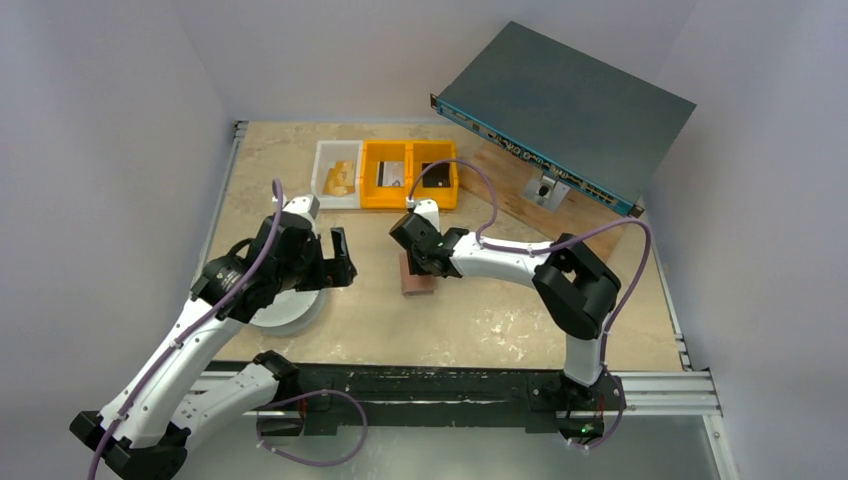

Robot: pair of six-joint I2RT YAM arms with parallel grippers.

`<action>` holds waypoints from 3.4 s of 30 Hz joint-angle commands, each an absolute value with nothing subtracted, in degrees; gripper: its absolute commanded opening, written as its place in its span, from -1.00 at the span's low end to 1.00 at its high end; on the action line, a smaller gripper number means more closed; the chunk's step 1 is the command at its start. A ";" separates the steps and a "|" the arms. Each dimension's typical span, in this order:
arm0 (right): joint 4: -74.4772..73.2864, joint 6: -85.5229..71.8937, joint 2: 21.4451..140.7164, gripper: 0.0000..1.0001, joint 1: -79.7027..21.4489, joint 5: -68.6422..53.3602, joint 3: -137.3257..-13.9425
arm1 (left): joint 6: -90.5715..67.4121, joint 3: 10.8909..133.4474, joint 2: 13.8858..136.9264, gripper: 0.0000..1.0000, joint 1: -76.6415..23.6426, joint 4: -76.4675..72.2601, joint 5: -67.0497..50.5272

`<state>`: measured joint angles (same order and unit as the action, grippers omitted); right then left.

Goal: Take the credit cards out of the card holder
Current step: Open the card holder at the center of the board.

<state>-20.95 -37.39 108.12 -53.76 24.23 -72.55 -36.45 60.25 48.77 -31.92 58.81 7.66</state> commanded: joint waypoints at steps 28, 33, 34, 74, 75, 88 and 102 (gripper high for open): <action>-16.86 -39.23 102.58 -1.00 -54.85 16.92 -68.20 | -38.47 55.02 49.14 1.00 -31.63 52.35 1.37; -14.11 -39.22 98.33 -1.00 -54.93 13.95 -64.68 | -40.18 50.63 50.36 0.99 -31.67 46.79 -4.31; -13.46 -39.20 97.41 -1.00 -54.92 13.27 -63.91 | -40.53 49.81 50.66 0.97 -31.70 45.86 -5.02; -26.74 -44.57 73.01 -1.00 -58.49 10.05 -60.12 | -47.38 42.29 61.72 0.26 -39.29 34.34 -1.10; -27.00 -44.97 72.53 -1.00 -58.27 10.59 -58.58 | -47.59 41.94 61.68 0.25 -39.31 33.96 -1.28; -32.03 -51.84 66.32 -1.00 -55.11 18.16 -40.49 | -47.11 41.80 63.86 -0.10 -40.75 32.48 -3.94; -18.29 -45.12 79.49 -1.00 -45.88 16.68 -40.58 | -47.11 44.75 72.70 -0.21 -43.89 29.01 -4.06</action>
